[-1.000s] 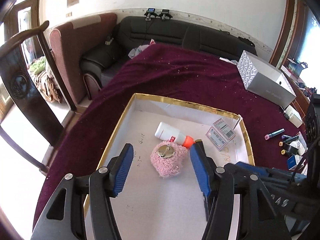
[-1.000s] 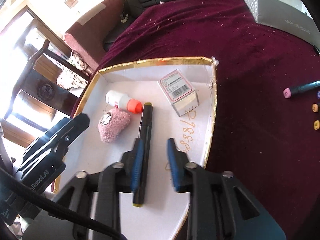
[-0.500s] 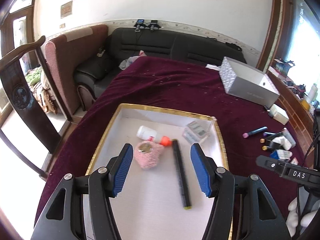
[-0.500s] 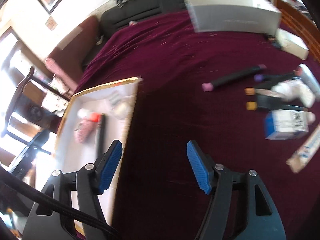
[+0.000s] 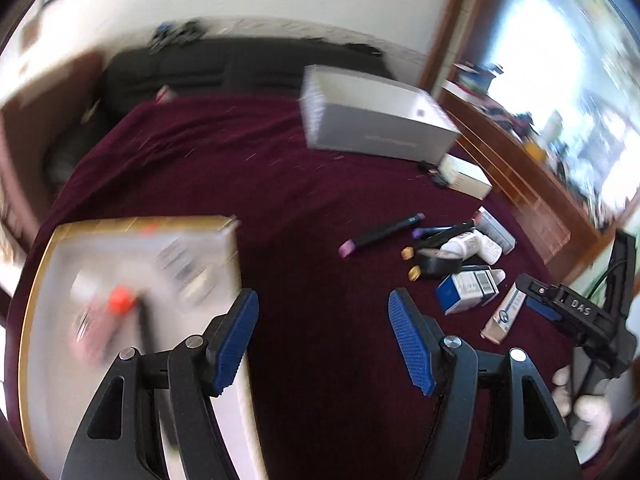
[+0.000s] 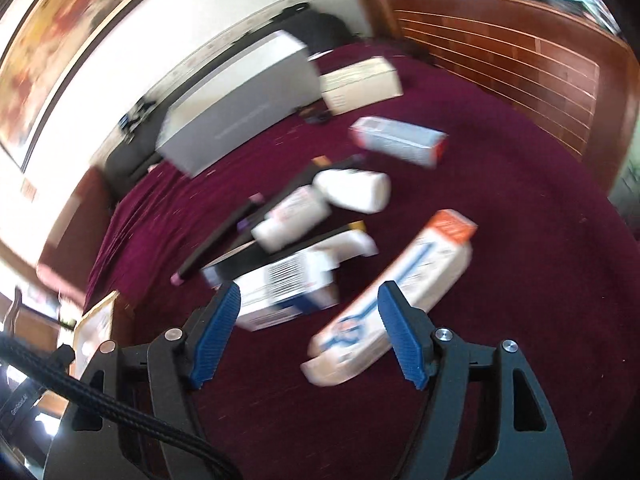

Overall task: Organize objects
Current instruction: 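Return the left gripper to the pile and grasp a black marker with pink cap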

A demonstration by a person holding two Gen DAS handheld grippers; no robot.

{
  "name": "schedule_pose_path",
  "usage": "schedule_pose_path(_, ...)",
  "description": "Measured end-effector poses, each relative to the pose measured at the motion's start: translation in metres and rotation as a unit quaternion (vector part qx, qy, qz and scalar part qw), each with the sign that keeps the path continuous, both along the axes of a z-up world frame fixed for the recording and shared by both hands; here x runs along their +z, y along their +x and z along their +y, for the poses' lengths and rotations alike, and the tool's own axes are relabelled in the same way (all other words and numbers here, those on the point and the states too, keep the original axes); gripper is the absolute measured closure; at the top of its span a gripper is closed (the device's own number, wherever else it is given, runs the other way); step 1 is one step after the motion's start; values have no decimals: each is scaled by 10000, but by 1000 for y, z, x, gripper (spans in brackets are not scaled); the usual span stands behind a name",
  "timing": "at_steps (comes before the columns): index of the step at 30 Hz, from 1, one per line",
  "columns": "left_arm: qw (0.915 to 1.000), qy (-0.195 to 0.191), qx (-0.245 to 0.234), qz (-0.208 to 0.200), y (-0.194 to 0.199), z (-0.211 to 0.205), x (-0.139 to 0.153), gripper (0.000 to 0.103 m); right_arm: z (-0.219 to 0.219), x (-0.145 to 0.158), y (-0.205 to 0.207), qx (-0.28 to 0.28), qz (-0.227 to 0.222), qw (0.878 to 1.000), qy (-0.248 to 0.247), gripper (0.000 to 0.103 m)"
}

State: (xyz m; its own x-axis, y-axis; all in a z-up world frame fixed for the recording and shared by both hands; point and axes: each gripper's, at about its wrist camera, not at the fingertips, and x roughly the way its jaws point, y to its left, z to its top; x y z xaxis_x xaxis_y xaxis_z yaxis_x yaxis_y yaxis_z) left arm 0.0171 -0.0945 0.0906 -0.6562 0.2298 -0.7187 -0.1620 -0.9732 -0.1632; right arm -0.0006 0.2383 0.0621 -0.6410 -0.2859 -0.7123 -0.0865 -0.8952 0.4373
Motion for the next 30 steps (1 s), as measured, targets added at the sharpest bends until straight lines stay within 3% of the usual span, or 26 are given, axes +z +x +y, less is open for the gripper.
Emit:
schedule_pose_path(4, 9972, -656, -329, 115, -43, 38, -17, 41, 13, -11, -5, -148, 93, 9998, -71, 32)
schedule_pose_path(8, 9941, -981, -452, -31, -77, 53, -38, 41, 19, -12, -4, -244, 312, 9992, -90, 32)
schedule_pose_path(16, 9835, -1487, -1030, 57, -106, 90, -57, 41, 25, -18, -9, -184, 364, 9989, -244, 32)
schedule_pose_path(24, 9736, -1696, -1523, -76, -126, 125, -74, 43, 31, -19, -7, -232, 386, 9983, -377, 32)
schedule_pose_path(26, 9718, -1789, -1514, -260, -127, 130, -79, 66, 29, -18, -7, -215, 383, 9985, -331, 32)
schedule_pose_path(28, 9731, -1625, -1600, -336, -122, 131, -79, 90, 27, -18, -8, -195, 375, 9988, -250, 31)
schedule_pose_path(30, 9726, -1645, -1596, -384, -115, 133, -78, 91, 26, -18, -8, -180, 373, 9989, -212, 31)
